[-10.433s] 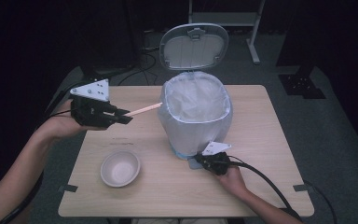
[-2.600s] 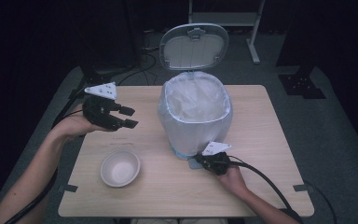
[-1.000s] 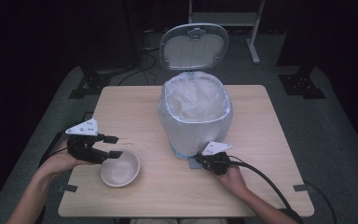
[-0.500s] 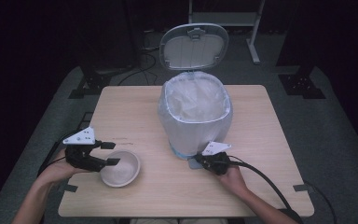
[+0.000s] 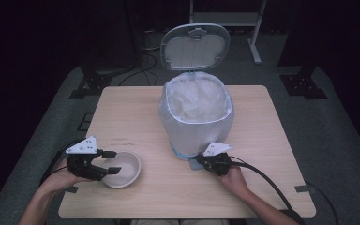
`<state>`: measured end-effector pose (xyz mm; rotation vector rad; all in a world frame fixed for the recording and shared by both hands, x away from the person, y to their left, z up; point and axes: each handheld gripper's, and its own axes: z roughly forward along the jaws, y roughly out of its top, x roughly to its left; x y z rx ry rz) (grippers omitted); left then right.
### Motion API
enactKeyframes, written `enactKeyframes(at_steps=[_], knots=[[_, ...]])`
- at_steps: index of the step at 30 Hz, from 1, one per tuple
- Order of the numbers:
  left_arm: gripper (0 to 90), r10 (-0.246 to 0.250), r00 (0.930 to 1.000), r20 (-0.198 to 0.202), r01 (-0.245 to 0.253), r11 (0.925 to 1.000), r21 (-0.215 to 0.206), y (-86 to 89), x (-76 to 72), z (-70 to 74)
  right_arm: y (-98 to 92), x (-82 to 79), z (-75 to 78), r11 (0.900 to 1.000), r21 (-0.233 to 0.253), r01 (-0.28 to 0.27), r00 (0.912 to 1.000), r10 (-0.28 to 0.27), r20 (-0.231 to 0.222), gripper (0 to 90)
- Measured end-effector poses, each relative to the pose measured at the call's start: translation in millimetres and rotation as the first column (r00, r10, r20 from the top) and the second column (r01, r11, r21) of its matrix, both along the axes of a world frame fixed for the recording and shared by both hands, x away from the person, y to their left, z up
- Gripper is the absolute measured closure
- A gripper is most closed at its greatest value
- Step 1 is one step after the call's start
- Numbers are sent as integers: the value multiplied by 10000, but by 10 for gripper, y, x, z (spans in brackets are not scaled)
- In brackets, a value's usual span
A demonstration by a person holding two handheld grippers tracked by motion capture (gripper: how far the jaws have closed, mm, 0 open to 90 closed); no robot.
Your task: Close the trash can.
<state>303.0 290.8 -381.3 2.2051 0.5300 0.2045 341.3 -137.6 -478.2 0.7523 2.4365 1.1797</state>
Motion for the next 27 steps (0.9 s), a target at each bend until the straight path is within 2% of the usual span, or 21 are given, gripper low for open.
enactKeyframes(at_steps=[16, 22, 27], knots=[[345, -12, 9999, -140, 13, 10000, 64, -21, -134, -222, 1, -1, 0, 10000, -4, 9, 10000, -9, -1, 900], [353, -27, 9995, -312, 28, 10000, 39, -36, -167, -323, 1, 0, 0, 10000, -5, 7, 10000, -7, -2, 900], [353, -134, 9995, -286, 141, 9996, 255, -72, -193, -390, 1, 0, 0, 10000, -4, 5, 10000, -5, -4, 900]])
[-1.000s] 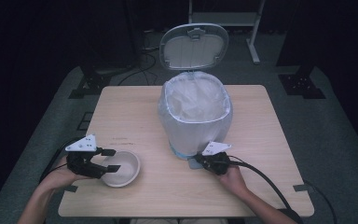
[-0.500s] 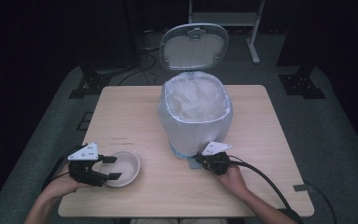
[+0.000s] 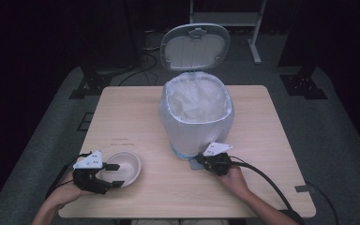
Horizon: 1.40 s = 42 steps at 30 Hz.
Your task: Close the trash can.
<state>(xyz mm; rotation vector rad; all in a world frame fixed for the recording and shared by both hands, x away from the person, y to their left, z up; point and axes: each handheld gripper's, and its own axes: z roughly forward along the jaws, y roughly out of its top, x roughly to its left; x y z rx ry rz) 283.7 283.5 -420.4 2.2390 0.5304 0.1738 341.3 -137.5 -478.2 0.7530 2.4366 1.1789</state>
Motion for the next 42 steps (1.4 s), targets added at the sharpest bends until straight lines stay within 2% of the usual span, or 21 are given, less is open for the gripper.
enactKeyframes(at_steps=[8, 15, 18, 25, 30, 35, 42], knots=[[396, -298, 9994, 155, 294, 9992, 255, -46, -37, -99, 0, -1, 1, 10000, -1, 8, 10000, -8, -10, 900], [427, -315, 9995, -39, 316, 9991, 295, -53, -47, -184, -1, 0, 1, 10000, 2, 5, 10000, -5, -14, 900], [448, -347, 9991, -251, 354, 9990, 275, -64, -47, -214, -1, 0, 1, 10000, 2, 4, 10000, -4, -12, 900], [495, -510, 9983, -263, 524, 9972, 538, -92, -49, -278, -1, -1, 1, 10000, 3, 7, 10000, -7, -24, 900], [580, -521, 9984, -216, 537, 9951, 834, -113, -45, -298, -3, 4, 1, 10000, -1, -25, 10000, 25, 26, 900], [663, -586, 9979, -284, 609, 9946, 844, -127, -25, -322, -3, 4, 1, 10000, 0, -29, 10000, 29, 39, 900], [713, -751, 9972, -20, 749, 9921, 1003, -156, -9, -252, -4, 4, 1, 10000, 23, -22, 10000, 22, -30, 900]])
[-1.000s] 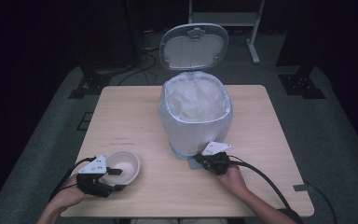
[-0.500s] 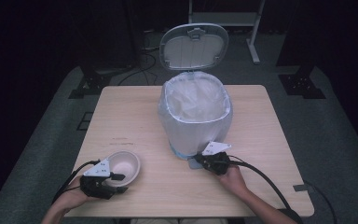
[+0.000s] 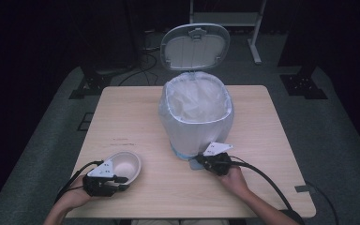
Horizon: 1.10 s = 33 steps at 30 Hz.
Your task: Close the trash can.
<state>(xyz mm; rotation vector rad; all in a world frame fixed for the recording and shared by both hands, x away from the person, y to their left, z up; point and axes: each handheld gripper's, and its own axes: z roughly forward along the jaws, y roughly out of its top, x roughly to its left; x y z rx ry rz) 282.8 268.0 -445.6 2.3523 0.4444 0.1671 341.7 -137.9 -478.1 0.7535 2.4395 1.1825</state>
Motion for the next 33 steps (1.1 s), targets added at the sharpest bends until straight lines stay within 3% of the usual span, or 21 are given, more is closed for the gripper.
enactKeyframes(at_steps=[11, 16, 20, 33], knots=[[794, 242, 9996, 117, -240, 9996, -163, -5, 100, 221, -2, 6, -1, 10000, 53, -29, 10000, 29, -17, 900], [805, 262, 9996, 50, -260, 9989, -382, 0, 135, 298, -2, 5, -1, 10000, 65, -16, 10000, 16, -40, 900], [816, 544, 9985, -47, -546, 9970, -548, 24, 184, 371, -4, 6, 0, 10000, 53, -27, 10000, 28, -44, 900], [831, 613, 9979, -228, -630, 9947, -808, 27, 285, 558, -12, 14, -1, 9999, 75, -76, 10000, 76, -63, 900]])
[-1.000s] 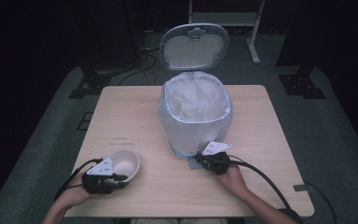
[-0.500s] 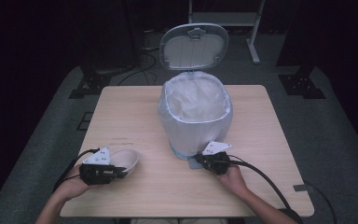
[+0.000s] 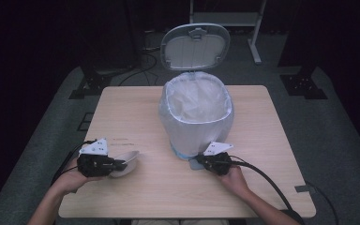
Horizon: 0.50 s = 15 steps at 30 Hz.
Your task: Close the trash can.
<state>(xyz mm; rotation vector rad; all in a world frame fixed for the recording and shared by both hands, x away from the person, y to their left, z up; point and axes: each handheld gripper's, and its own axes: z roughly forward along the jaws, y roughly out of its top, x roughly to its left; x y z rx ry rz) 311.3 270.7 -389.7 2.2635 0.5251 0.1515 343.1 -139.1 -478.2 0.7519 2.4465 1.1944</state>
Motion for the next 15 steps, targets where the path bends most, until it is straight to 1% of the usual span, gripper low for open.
enactKeyframes(at_steps=[2, 3, 5, 7, 11, 13, 15], knots=[[831, 4, 10000, 30, -4, 10000, -9, 1, 15, 30, 2, -1, 0, 10000, 53, 19, 10000, -18, -42, 900], [831, 5, 10000, -14, -5, 9999, -120, -1, 16, 46, 2, 0, -1, 10000, 57, 11, 10000, -11, -34, 900], [831, 14, 10000, -2, -14, 9998, -187, -9, 23, 86, 1, 0, -1, 10000, 63, 12, 10000, -11, -39, 900], [831, -37, 10000, 35, 38, 9999, -142, -21, 23, 132, 1, 0, 0, 10000, 64, 15, 10000, -14, -51, 900], [831, -80, 9999, 92, 82, 9998, -203, -40, 30, 228, 1, 1, 0, 10000, 69, 14, 10000, -14, -59, 900], [831, -110, 9999, 125, 111, 9999, -109, -53, 38, 279, 1, 1, 0, 10000, 65, 10, 10000, -10, -58, 900], [831, -115, 9998, 158, 118, 9997, -202, -65, 44, 330, 1, 0, 0, 10000, 66, 13, 10000, -13, -55, 900]])
